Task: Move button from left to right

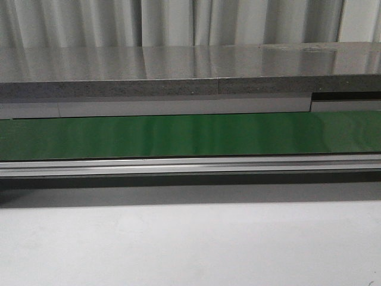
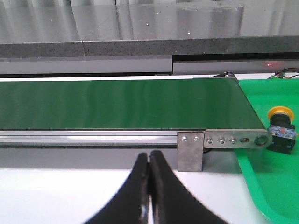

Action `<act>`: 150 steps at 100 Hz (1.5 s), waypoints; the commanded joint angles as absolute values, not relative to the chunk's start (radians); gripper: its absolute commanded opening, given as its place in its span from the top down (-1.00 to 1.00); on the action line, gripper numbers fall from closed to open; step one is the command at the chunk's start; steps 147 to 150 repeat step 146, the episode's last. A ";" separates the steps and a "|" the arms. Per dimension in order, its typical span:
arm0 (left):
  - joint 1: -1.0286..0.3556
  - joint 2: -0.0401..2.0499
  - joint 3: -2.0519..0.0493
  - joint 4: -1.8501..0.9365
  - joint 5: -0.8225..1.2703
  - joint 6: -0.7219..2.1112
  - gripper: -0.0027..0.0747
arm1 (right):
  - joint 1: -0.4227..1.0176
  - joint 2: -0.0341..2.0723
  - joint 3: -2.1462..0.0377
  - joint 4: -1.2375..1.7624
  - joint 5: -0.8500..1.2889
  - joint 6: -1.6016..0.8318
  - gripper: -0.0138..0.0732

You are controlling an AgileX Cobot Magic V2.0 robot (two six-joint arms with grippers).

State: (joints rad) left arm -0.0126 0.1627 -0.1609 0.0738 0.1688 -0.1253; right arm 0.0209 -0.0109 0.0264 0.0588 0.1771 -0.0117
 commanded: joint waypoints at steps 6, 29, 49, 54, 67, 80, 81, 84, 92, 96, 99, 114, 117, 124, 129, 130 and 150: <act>-0.019 0.094 -0.111 0.080 0.052 -0.145 0.99 | 0.022 -0.030 0.011 0.049 0.094 -0.013 0.84; -0.019 -0.024 -0.024 0.080 0.034 -0.145 0.99 | 0.022 -0.030 0.011 0.049 0.094 -0.013 0.84; -0.019 -0.034 0.040 0.080 -0.060 -0.145 0.99 | 0.022 -0.030 0.011 0.049 0.094 -0.013 0.84; -0.019 -0.034 0.049 0.080 -0.086 -0.145 0.98 | 0.022 -0.030 0.011 0.049 0.094 -0.013 0.84; -0.019 -0.034 0.049 0.080 -0.089 -0.145 0.99 | 0.022 -0.030 0.011 0.049 0.094 -0.013 0.84; -0.019 -0.034 0.049 0.080 -0.089 -0.145 0.99 | 0.022 -0.030 0.011 0.049 0.094 -0.013 0.84; -0.019 -0.034 0.049 0.080 -0.089 -0.145 0.99 | 0.022 -0.030 0.011 0.049 0.094 -0.013 0.84; -0.019 -0.034 0.049 0.080 -0.089 -0.145 0.99 | 0.022 -0.030 0.011 0.049 0.094 -0.013 0.84; -0.019 -0.034 0.049 0.080 -0.089 -0.145 0.99 | 0.022 -0.030 0.011 0.049 0.094 -0.013 0.84; -0.019 -0.034 0.049 0.080 -0.089 -0.145 0.98 | 0.022 -0.030 0.011 0.049 0.094 -0.013 0.84; -0.019 -0.034 0.049 0.080 -0.089 -0.145 0.99 | 0.022 -0.030 0.011 0.049 0.094 -0.013 0.84; -0.019 -0.034 0.049 0.080 -0.089 -0.145 0.99 | 0.022 -0.030 0.011 0.049 0.094 -0.013 0.84; -0.019 -0.034 0.049 0.080 -0.089 -0.145 0.99 | 0.022 -0.030 0.011 0.049 0.094 -0.013 0.84; -0.019 -0.034 0.049 0.080 -0.089 -0.145 0.99 | 0.022 -0.030 0.011 0.049 0.094 -0.013 0.84; -0.019 -0.034 0.049 0.080 -0.089 -0.145 0.99 | 0.022 -0.030 0.011 0.049 0.094 -0.013 0.84; -0.019 -0.034 0.049 0.080 -0.089 -0.145 0.99 | 0.022 -0.030 0.011 0.049 0.094 -0.013 0.84; -0.019 -0.034 0.049 0.080 -0.089 -0.145 0.99 | 0.022 -0.030 0.011 0.049 0.094 -0.013 0.84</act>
